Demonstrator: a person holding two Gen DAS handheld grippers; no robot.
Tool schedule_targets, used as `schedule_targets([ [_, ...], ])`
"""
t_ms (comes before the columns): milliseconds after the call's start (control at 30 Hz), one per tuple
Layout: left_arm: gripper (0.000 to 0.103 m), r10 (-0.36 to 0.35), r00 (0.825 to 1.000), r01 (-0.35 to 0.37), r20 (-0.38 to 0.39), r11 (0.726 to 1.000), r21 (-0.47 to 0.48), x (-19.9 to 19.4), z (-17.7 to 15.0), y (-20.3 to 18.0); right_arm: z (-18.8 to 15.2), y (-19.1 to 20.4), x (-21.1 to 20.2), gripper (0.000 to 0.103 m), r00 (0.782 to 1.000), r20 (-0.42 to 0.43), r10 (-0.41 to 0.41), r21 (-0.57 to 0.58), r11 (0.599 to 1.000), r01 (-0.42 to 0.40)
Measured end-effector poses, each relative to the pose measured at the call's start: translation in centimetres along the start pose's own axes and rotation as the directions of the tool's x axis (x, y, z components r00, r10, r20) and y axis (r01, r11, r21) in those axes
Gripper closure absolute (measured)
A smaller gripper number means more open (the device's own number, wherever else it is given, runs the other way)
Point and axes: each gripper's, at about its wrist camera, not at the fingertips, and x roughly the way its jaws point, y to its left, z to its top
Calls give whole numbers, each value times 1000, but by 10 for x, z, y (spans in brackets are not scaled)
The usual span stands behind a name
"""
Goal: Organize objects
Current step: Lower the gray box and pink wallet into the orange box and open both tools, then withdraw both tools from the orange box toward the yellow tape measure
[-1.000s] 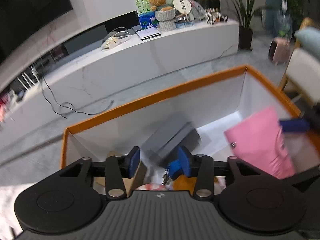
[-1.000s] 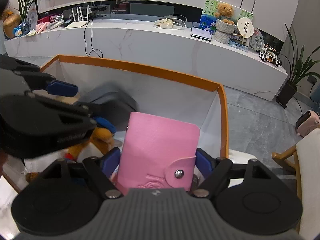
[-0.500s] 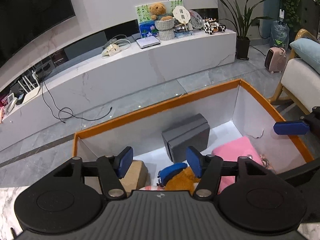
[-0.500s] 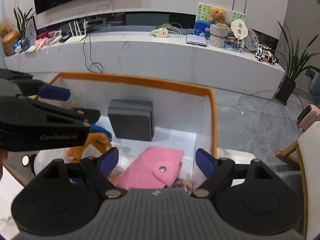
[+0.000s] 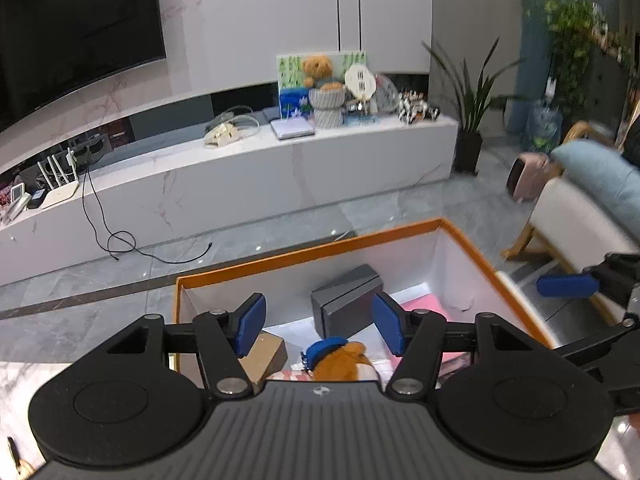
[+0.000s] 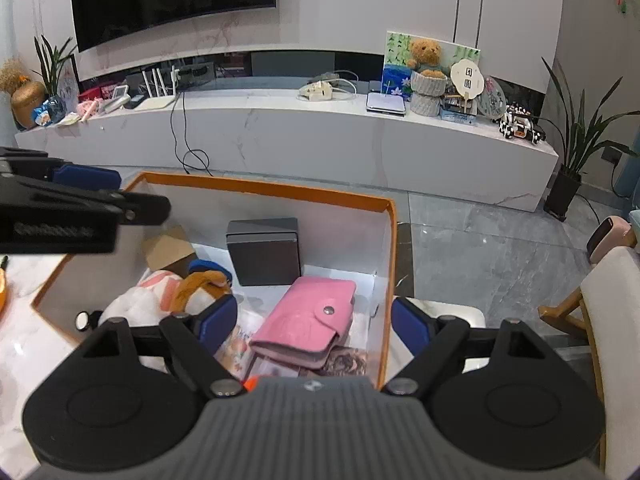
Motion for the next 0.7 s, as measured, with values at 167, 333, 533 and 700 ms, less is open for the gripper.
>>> schedule_targets([
  [167, 33, -13, 999, 14, 45, 999, -29, -27, -2, 9, -8, 0, -26, 18, 1000, 17, 10, 4, 1000, -11],
  [333, 32, -21, 998, 25, 61, 998, -58, -48, -9, 16, -17, 6, -47, 18, 999, 30, 24, 9, 1000, -24],
  [533, 30, -21, 999, 24, 43, 998, -52, -60, -24, 17, -28, 15, -67, 18, 998, 41, 42, 6, 999, -42],
  [700, 30, -18, 999, 20, 33, 999, -42, -67, -39, 17, -38, 19, -79, 18, 998, 54, 43, 15, 999, -44],
])
